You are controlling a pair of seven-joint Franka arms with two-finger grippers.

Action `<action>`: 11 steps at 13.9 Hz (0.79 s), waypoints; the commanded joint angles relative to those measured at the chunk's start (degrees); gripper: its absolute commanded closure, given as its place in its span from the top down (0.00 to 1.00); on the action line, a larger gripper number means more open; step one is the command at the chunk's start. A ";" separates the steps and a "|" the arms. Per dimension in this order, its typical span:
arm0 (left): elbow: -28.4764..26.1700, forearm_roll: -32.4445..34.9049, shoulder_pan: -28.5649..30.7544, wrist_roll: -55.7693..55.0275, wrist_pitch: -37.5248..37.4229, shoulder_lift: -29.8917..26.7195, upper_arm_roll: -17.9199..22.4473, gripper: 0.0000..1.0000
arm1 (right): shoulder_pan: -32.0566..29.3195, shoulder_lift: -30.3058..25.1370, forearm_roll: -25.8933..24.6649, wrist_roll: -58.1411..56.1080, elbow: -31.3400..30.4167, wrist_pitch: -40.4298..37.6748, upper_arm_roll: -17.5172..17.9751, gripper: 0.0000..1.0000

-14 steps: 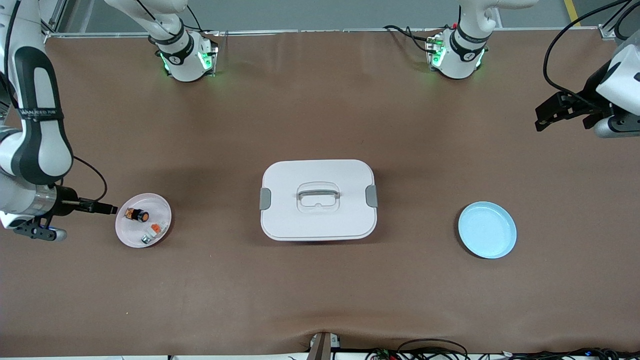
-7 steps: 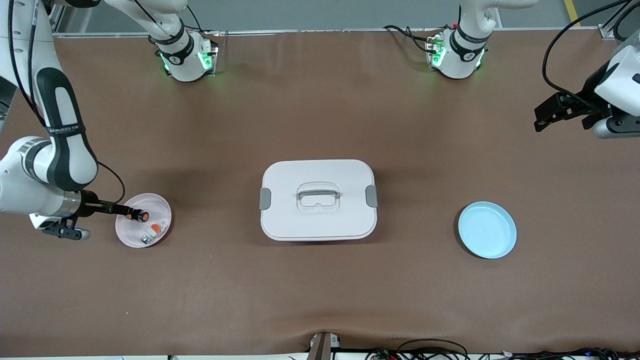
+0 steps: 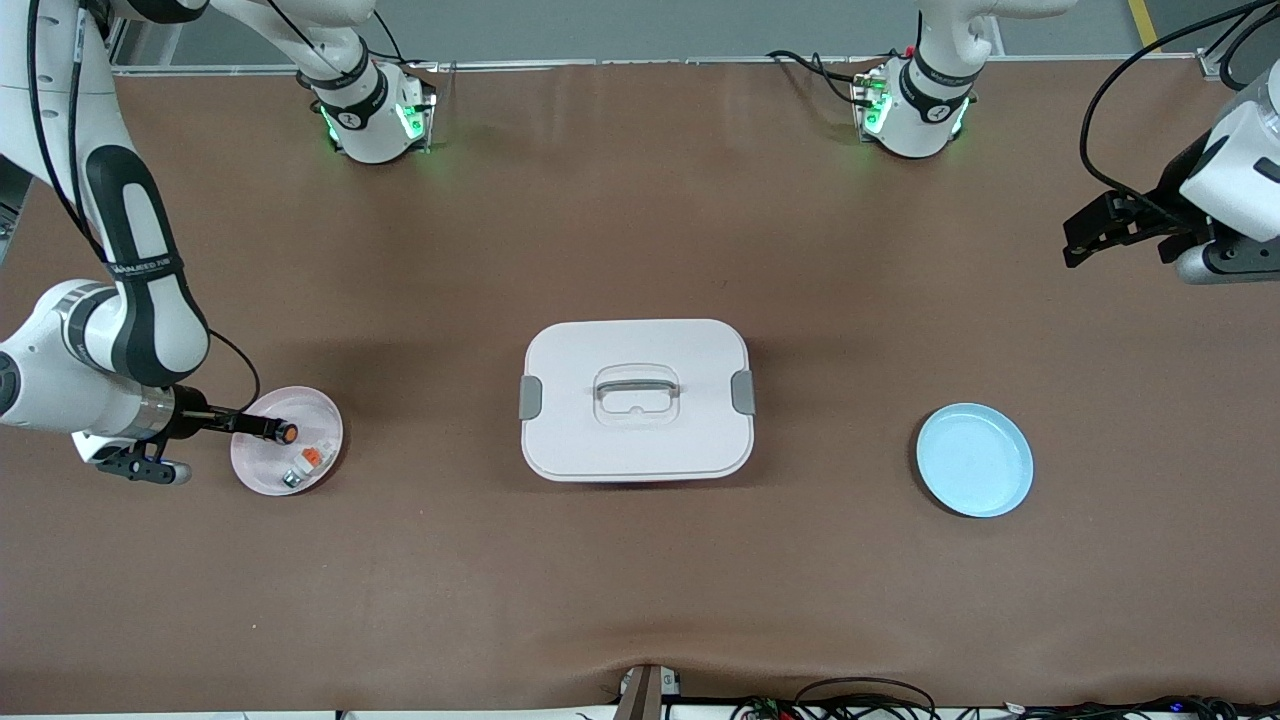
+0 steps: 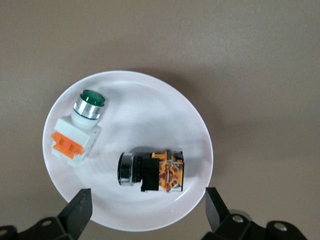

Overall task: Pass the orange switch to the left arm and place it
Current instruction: 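Move the right gripper down over the white plate's black switch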

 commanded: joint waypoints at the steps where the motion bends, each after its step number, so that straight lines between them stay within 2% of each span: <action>1: 0.96 1.14 -0.26 0.67 -0.97 0.33 -0.07 1.00 | 0.19 1.56 0.86 -0.59 -0.18 2.15 0.19 1.00; 11: 1.05 1.05 -0.17 0.84 -0.79 0.33 -0.07 1.00 | 0.28 4.19 1.91 -0.67 -0.09 3.29 0.45 1.00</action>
